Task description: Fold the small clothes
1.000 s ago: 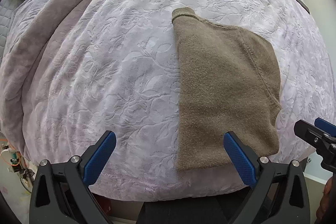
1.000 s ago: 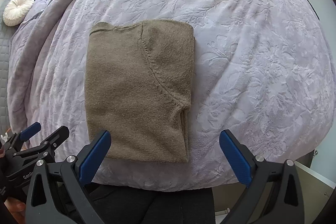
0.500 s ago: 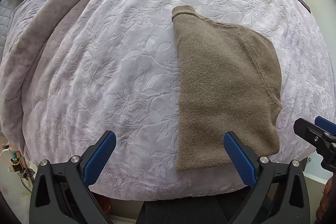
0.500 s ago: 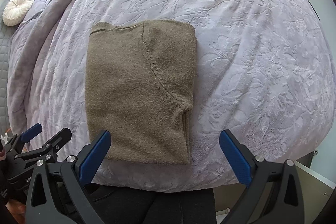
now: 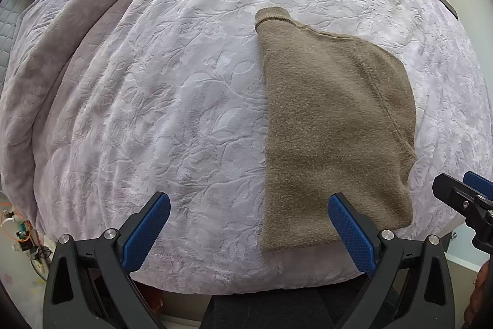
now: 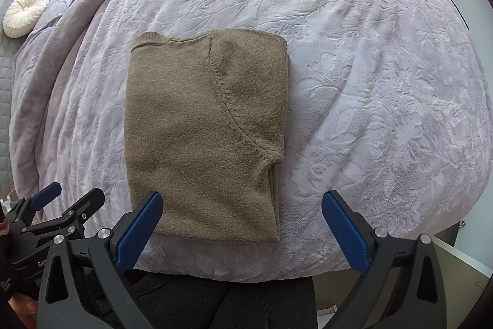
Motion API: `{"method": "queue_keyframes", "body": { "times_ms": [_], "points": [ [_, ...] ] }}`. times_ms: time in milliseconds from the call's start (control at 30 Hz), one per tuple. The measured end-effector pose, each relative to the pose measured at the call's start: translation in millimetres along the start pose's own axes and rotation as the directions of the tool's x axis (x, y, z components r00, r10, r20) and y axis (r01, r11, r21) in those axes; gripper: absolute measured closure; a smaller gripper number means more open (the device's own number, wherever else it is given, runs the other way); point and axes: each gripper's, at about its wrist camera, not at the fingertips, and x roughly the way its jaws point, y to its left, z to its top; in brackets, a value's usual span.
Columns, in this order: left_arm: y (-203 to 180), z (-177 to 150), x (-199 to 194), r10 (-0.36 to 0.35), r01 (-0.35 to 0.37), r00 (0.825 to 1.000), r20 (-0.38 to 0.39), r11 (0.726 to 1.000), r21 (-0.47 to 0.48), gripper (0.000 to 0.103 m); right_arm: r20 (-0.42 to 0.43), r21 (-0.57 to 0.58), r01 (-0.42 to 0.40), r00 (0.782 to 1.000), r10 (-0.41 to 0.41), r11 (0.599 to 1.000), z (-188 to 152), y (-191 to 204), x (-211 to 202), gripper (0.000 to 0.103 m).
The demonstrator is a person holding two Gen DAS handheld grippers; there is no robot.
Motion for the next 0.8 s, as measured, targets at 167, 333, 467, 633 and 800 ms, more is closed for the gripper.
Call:
{"method": "queue_keyframes", "body": {
  "times_ms": [167, 333, 467, 633, 800],
  "points": [
    [1.2, -0.6, 0.7, 0.001, -0.001, 1.0, -0.005, 1.0, -0.002, 0.0, -0.002, -0.001, 0.001, 1.0, -0.001, 1.0, 0.0, 0.9, 0.8, 0.0],
    [1.7, -0.5, 0.4, 0.016, -0.016, 1.0, 0.001, 1.0, -0.002, 0.0, -0.004, -0.004, 0.002, 1.0, -0.002, 1.0, 0.0, 2.2, 1.6, 0.0],
    [1.2, -0.3, 0.8, 0.022, -0.022, 1.0, 0.0, 1.0, -0.005, 0.0, -0.008, -0.009, 0.003, 1.0, -0.003, 1.0, 0.9, 2.4, 1.8, 0.0],
    [-0.5, -1.5, 1.7, 0.032, -0.032, 0.999, -0.002, 0.999, -0.007, 0.0, -0.011, -0.014, 0.004, 1.0, -0.004, 1.0, 1.0, 2.2, 1.9, 0.0],
    [-1.5, -0.3, 1.0, 0.029, -0.029, 1.0, 0.004, 1.0, 0.002, 0.0, -0.012, -0.016, 0.005, 1.0, -0.005, 1.0, 1.3, 2.3, 2.2, 0.0]
  ]
}}
